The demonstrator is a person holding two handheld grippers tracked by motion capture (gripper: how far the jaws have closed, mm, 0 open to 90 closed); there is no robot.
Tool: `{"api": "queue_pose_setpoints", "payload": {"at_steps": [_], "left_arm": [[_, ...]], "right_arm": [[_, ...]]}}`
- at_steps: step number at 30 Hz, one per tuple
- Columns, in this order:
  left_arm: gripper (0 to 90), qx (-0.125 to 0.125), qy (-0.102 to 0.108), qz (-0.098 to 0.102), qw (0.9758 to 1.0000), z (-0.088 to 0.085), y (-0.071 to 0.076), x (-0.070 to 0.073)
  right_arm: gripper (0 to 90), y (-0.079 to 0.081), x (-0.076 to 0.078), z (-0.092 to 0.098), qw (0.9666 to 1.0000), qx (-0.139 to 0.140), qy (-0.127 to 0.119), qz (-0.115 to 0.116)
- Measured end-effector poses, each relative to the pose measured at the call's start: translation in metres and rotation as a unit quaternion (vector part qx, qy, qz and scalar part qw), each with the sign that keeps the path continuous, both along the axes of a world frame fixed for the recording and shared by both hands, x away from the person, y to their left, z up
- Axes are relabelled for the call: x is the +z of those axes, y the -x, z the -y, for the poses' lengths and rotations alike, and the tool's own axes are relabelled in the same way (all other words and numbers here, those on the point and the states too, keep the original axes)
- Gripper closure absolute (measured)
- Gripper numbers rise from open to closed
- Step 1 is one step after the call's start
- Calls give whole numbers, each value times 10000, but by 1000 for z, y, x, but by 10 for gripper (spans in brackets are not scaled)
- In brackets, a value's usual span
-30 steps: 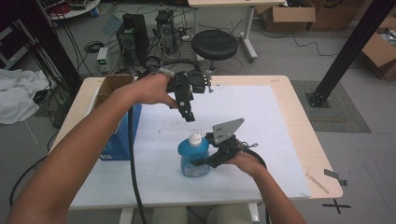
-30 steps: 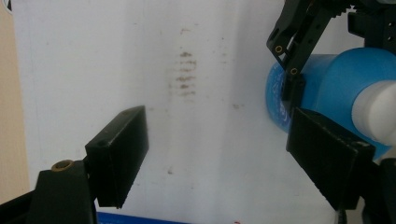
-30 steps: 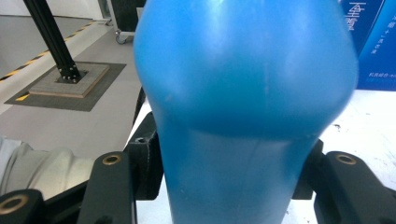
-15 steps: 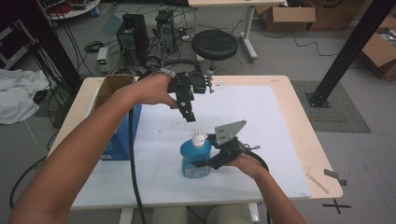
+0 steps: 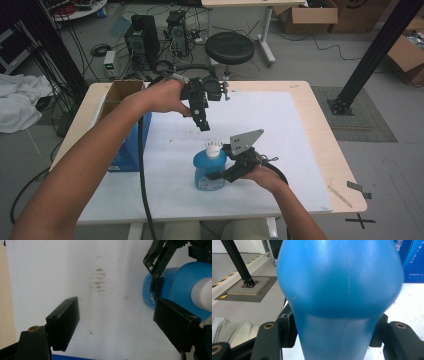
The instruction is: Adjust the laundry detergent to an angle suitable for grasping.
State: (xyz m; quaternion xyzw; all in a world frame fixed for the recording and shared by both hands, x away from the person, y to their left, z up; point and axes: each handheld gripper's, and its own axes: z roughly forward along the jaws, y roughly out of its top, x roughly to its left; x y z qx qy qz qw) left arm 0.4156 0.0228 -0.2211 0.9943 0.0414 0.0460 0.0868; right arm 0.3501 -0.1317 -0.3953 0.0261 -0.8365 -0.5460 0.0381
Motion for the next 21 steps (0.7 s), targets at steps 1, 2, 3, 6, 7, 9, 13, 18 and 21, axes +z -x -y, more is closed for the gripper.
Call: {"api": "queue_pose_setpoints", "payload": {"at_steps": [1,2,3,6,7,9,13,18,21], "left_arm": [[217,6,-5,-1,10000,0,0,0],[217,6,-3,1,10000,0,0,1],[217,8,-9,2,10000,0,0,0],[218,14,-17,2,10000,-1,0,0],[218,25,-9,5,10000,-1,0,0],[218,30,-2,5,10000,-1,0,0],[218,20,-10,1,10000,-1,0,0],[218,26,-27,-1,10000,-1,0,0],[229,20,-36,-13,10000,0,0,-1]], "right_arm": [[389,0,0,0,10000,-14,6,-6],[376,0,0,0,10000,-23,2,-10],[363,-1,-1,-1,10000,-48,13,-31],[350,-1,-1,-1,10000,-59,28,-51],[349,-1,-1,-2,10000,-71,34,-52],[349,-1,-1,-2,10000,-69,23,-51],[331,-1,-1,-1,9999,-103,9,-78],[313,-1,0,0,9999,-123,-14,-73],[290,-1,0,2,9997,-180,-25,-133]]}}
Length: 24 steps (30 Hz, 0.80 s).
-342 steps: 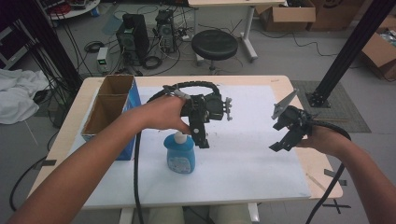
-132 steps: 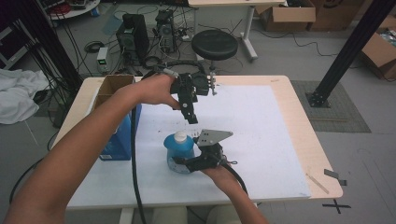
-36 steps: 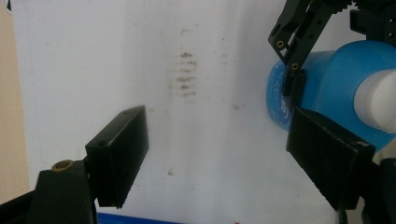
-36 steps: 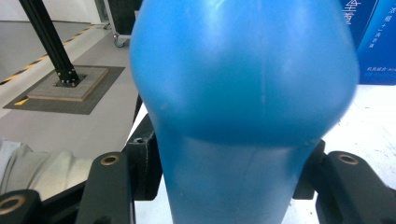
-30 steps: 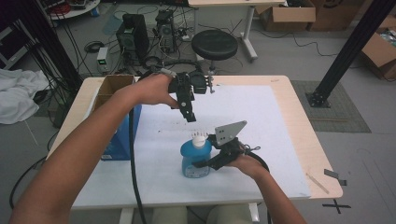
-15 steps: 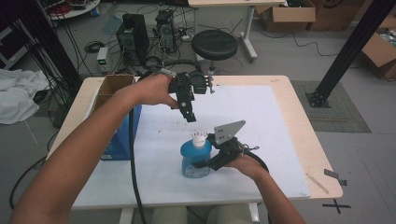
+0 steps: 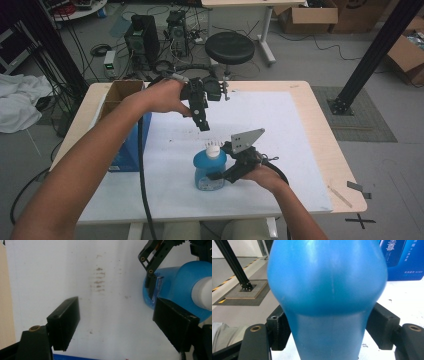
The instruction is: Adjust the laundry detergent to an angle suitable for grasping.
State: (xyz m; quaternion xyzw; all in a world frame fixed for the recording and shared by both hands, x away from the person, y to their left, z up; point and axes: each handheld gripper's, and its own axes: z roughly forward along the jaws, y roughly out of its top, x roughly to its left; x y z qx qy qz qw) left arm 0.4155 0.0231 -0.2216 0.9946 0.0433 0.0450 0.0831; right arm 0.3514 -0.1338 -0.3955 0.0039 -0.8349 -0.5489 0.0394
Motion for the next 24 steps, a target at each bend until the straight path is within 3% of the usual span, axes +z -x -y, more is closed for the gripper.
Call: {"api": "queue_pose_setpoints", "payload": {"at_steps": [19,24], "left_arm": [[223,26,2,22,10000,1,1,-1],[222,37,3,26,10000,0,0,0]], "right_arm": [[160,5,8,13,9994,-294,21,167],[148,7,13,22,9990,-372,161,188]]}}
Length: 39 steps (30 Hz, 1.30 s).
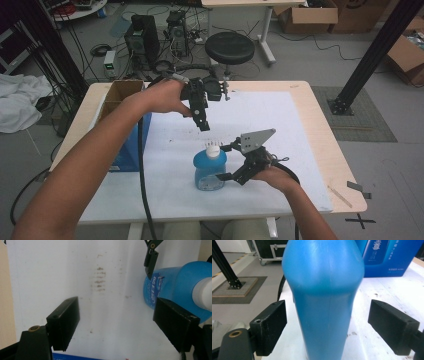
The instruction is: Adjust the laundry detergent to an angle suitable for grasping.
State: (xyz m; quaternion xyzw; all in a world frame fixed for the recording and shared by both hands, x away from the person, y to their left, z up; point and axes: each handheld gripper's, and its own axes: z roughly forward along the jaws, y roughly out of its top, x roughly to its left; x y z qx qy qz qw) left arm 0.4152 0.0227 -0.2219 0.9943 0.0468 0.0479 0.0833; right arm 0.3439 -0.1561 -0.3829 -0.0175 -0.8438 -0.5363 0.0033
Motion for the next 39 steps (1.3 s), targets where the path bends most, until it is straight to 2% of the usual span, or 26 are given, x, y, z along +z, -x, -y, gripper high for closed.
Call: {"api": "queue_pose_setpoints", "payload": {"at_steps": [8,12,13,17,18,19,20,21,22,23,24,25,26,28,29,30,32,33,35,37,38,39], "left_arm": [[223,26,-15,-7,10000,-1,0,0],[222,38,2,-6,10000,0,1,1],[222,39,-9,0,10000,0,1,1],[221,84,-30,-8,10000,0,2,2],[221,94,-37,-4,9999,0,3,2],[221,90,-35,4,10000,0,3,2],[220,92,-42,2,9999,0,3,3],[220,102,-30,6,9999,0,4,3],[220,90,-33,7,10000,0,5,3],[220,98,-38,7,9999,0,5,3],[220,97,-48,7,9999,0,6,4],[220,103,-54,7,9999,0,6,4],[220,97,-61,9,9999,0,6,4],[220,97,-67,12,9999,1,6,4],[219,111,-62,5,9999,1,7,4],[220,131,-41,-16,9999,1,7,4],[220,116,-38,-15,9999,1,8,3],[219,116,-38,-15,9999,1,8,3],[220,146,-27,-26,9999,1,8,3],[219,160,-21,-17,9999,1,9,3],[219,149,-28,-14,9999,1,9,3],[219,154,-30,-16,9999,1,9,3]], "right_arm": [[148,2,10,18,9995,-214,239,-27],[149,5,24,39,9971,-403,645,51],[149,5,24,39,9971,-403,645,51],[150,3,34,61,9930,-655,984,22],[149,1,38,73,9895,-855,1161,-41],[149,1,38,73,9895,-855,1161,-41],[149,-3,42,86,9859,-1081,1275,-101],[150,-4,45,91,9837,-1185,1345,-159],[150,-4,45,91,9837,-1185,1345,-159],[151,-5,47,96,9814,-1230,1466,-157],[156,-7,52,105,9749,-1323,1786,-125],[156,-7,52,105,9749,-1323,1786,-125],[154,-8,54,110,9723,-1372,1887,-149],[154,-11,59,117,9650,-1461,2171,-184],[154,-12,62,121,9603,-1516,2334,-183],[155,-14,66,127,9525,-1585,2589,-226],[156,-15,70,133,9463,-1619,2789,-243],[156,-15,70,133,9463,-1619,2789,-243],[163,-16,74,139,9411,-1595,2971,-265],[162,-17,78,143,9338,-1627,3179,-241],[162,-18,80,147,9284,-1648,3320,-270],[162,-18,80,147,9284,-1648,3320,-270]]}}
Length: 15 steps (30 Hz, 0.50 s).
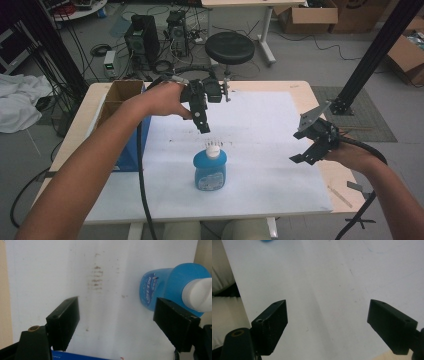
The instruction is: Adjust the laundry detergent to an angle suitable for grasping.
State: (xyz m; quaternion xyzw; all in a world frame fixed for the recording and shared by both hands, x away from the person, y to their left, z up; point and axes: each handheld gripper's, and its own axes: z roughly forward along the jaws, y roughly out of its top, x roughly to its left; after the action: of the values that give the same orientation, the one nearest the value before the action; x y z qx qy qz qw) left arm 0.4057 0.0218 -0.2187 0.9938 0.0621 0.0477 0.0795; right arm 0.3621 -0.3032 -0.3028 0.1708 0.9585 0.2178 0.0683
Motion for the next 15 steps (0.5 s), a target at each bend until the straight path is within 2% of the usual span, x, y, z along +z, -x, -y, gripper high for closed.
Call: {"api": "queue_pose_setpoints", "payload": {"at_steps": [3,6,8,15], "left_arm": [[219,8,-4,1,10000,1,1,0],[219,4,-11,0,10000,1,1,0],[219,19,-10,5,10000,1,1,0],[219,16,-15,18,10000,1,1,0]], "right_arm": [[158,-2,3,5,9997,-82,210,-52],[157,-2,4,6,9996,-84,276,-77],[157,-2,2,7,9989,-72,458,-85],[158,-2,1,7,9986,-76,506,-95]]}}
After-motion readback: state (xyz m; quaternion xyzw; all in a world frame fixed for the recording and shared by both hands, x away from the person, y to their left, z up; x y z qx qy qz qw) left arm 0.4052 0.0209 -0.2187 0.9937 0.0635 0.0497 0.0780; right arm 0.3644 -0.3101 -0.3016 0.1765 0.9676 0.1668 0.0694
